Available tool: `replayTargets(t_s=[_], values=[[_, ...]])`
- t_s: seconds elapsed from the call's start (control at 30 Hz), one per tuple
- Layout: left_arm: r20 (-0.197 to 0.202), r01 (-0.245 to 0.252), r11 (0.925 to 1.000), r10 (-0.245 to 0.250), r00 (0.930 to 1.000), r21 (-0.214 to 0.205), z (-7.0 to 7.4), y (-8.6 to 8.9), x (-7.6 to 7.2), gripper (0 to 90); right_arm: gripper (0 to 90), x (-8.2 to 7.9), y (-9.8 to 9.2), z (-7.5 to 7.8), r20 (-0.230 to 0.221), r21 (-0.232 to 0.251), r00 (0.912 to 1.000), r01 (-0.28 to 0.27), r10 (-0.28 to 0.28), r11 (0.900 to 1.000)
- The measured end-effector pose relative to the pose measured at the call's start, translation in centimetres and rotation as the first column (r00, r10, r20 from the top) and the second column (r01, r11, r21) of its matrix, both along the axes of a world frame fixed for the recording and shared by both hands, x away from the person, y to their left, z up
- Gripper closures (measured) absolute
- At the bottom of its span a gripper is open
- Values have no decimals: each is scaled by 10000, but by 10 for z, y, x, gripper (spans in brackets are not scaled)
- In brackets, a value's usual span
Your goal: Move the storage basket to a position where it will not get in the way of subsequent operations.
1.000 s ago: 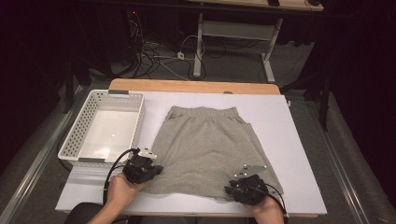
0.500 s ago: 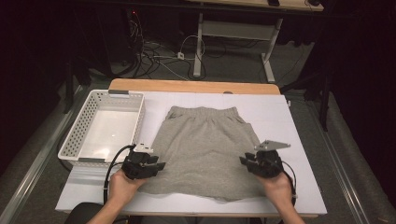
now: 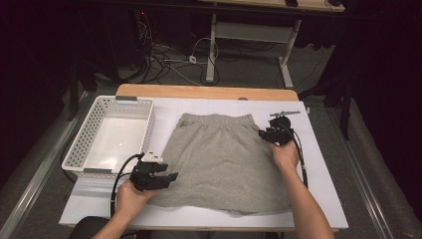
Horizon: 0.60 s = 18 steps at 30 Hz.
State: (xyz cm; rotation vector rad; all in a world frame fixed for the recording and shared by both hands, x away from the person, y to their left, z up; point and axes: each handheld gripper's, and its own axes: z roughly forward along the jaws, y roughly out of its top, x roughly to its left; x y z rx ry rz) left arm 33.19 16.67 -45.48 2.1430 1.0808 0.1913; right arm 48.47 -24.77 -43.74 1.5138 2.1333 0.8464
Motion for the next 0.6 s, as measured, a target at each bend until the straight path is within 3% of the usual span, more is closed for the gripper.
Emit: replayTargets(t_s=[0.23,0.43,0.47,0.57,0.6], values=[[-35,-117,9999,116,9999,-40,0,4,-5,443,546,21,-2,-7,-754,262,9969,229,-209,9994],[-86,-212,9998,211,9997,-36,-2,6,-8,442,542,32,2,-16,-1294,-122,9916,49,-65,9999],[-112,-230,9997,230,9997,-35,-2,6,-8,441,580,32,4,-17,-1148,-213,9934,-41,16,9998],[-210,-295,9996,296,9993,12,-3,7,-7,440,793,33,10,-15,-1380,-89,9894,-478,462,9988],[-260,-351,9994,352,9990,16,-4,7,-7,440,820,33,13,-14,-1397,-257,9888,-564,523,9981]])
